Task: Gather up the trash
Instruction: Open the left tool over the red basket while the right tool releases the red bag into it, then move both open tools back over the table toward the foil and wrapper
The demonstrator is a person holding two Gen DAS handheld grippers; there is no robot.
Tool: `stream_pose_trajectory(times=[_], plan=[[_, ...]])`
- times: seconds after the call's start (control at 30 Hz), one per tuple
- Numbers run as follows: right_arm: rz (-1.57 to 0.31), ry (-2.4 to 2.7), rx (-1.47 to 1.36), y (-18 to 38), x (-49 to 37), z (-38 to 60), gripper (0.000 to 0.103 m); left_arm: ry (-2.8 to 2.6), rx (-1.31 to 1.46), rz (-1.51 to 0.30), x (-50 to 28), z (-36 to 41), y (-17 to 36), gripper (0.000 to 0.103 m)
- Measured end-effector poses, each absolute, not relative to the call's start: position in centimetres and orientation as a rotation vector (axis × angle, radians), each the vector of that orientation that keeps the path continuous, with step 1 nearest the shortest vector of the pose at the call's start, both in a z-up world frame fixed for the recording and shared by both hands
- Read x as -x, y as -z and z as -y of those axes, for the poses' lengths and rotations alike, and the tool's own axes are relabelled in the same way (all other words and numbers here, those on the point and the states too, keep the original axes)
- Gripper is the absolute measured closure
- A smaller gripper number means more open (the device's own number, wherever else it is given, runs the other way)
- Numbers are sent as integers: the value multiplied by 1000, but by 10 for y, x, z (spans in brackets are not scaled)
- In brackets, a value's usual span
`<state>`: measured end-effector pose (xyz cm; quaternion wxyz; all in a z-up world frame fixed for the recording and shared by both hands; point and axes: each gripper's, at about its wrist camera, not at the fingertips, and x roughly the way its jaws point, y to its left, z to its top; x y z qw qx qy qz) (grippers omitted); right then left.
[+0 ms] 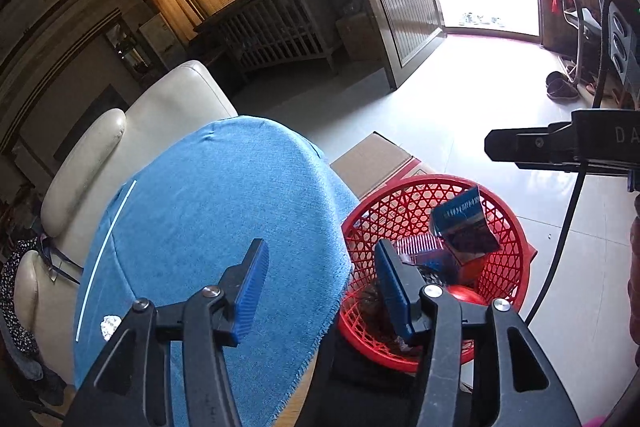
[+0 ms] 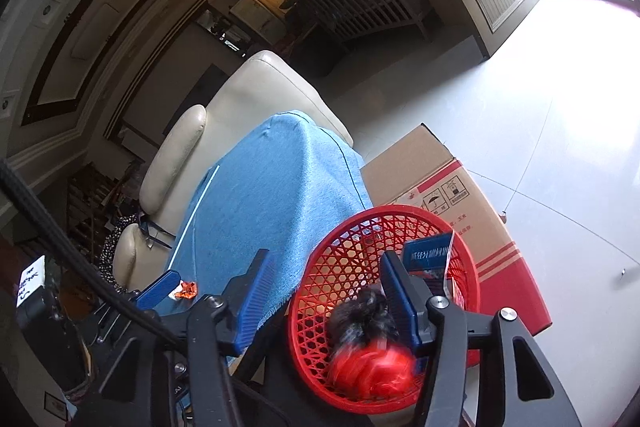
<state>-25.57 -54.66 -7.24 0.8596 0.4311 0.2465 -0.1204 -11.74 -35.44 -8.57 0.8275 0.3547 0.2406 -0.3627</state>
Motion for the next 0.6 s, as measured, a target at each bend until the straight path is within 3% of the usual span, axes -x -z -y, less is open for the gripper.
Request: stream_pose_trajectory(times=[0.27,0.37,0.6], plan=[[-514,247,-891,68,254,544,44,667,-716,-538,95,329,80,46],[-510,245,-876,65,252,542,44,568,-690,-548,78,306,79,33],[-546,201,-826,55,225,525,44,366,-560,-672,23,226,84,32]])
